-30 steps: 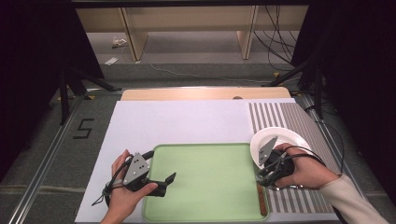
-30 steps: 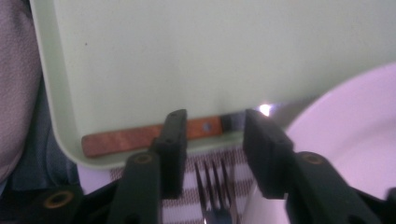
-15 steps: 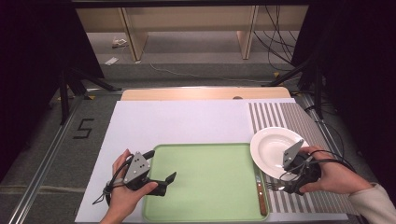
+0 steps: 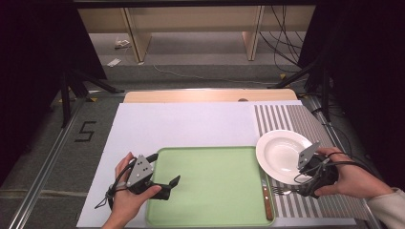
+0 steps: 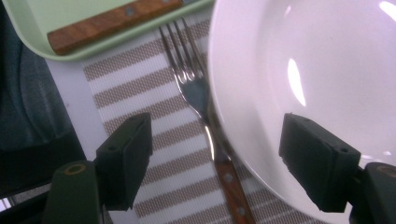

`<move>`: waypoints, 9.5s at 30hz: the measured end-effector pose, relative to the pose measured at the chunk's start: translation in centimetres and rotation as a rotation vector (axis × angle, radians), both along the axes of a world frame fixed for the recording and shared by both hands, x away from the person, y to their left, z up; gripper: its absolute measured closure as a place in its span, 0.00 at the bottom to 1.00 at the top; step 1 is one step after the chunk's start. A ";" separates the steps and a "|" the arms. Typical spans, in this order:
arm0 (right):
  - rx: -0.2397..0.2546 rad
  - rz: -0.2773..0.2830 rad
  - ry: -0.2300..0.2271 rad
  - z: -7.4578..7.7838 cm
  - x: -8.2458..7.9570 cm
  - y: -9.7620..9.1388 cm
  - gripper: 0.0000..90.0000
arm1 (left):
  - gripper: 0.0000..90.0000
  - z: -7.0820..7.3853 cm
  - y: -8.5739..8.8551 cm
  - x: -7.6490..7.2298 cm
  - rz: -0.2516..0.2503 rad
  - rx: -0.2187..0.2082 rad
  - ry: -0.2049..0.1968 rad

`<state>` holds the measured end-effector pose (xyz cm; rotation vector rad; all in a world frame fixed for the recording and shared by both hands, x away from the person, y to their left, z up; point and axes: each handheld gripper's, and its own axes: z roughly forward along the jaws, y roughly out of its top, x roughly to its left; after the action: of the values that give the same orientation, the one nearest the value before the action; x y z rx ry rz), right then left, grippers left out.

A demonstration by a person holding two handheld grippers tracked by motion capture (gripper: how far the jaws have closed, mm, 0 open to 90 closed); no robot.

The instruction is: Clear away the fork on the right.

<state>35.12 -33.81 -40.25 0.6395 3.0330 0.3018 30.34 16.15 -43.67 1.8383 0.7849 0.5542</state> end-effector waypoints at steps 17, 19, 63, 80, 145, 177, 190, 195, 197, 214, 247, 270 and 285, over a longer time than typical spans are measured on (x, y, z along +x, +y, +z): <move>-0.130 -0.102 0.039 -0.5 -0.8 -5.1 0.27 | 0.00 0.3 0.0 -0.3 0.016 0.015 -0.016; -0.136 -0.105 0.043 -0.9 -0.8 -5.5 0.27 | 0.00 0.3 0.0 -0.2 0.016 0.014 -0.014; -0.237 0.061 0.079 -4.5 0.6 -2.2 0.56 | 0.00 0.3 -0.1 -0.2 0.008 0.014 -0.016; -0.264 0.163 0.081 -4.4 0.2 -1.4 0.84 | 0.00 0.4 -0.1 -0.2 0.009 0.009 -0.017; -0.104 0.101 0.126 0.1 0.8 2.5 0.86 | 0.00 0.5 0.0 -0.3 0.012 0.010 -0.025; -0.080 0.056 0.148 0.6 2.1 5.3 0.86 | 0.00 0.5 0.0 -0.3 0.010 0.011 -0.024; -0.080 0.036 0.144 0.4 2.2 6.4 0.86 | 0.00 0.5 0.0 -0.3 0.013 0.007 -0.026; -0.079 0.016 0.153 0.6 2.3 6.8 0.86 | 0.00 0.5 0.0 -0.3 0.013 0.008 -0.027; -0.074 0.019 0.145 0.6 2.4 7.0 0.86 | 0.00 0.5 0.0 -0.3 0.013 0.009 -0.027; -0.047 -0.023 0.159 0.6 2.7 8.4 0.86 | 0.00 0.5 -0.1 -0.3 0.010 0.009 -0.027; -0.007 -0.058 0.171 0.2 3.6 11.7 0.86 | 0.00 0.5 0.0 -0.3 0.012 0.007 -0.030; -0.010 -0.087 0.186 -0.7 3.6 14.6 0.86 | 0.00 0.6 0.0 -0.3 0.008 0.005 -0.034; -0.002 -0.165 0.221 -2.0 3.1 16.5 0.86 | 0.00 0.7 0.0 -0.3 0.009 0.005 -0.037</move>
<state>38.22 -17.34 -42.25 0.9786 3.1562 0.2373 30.00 16.16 -42.99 1.8248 0.7685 0.5949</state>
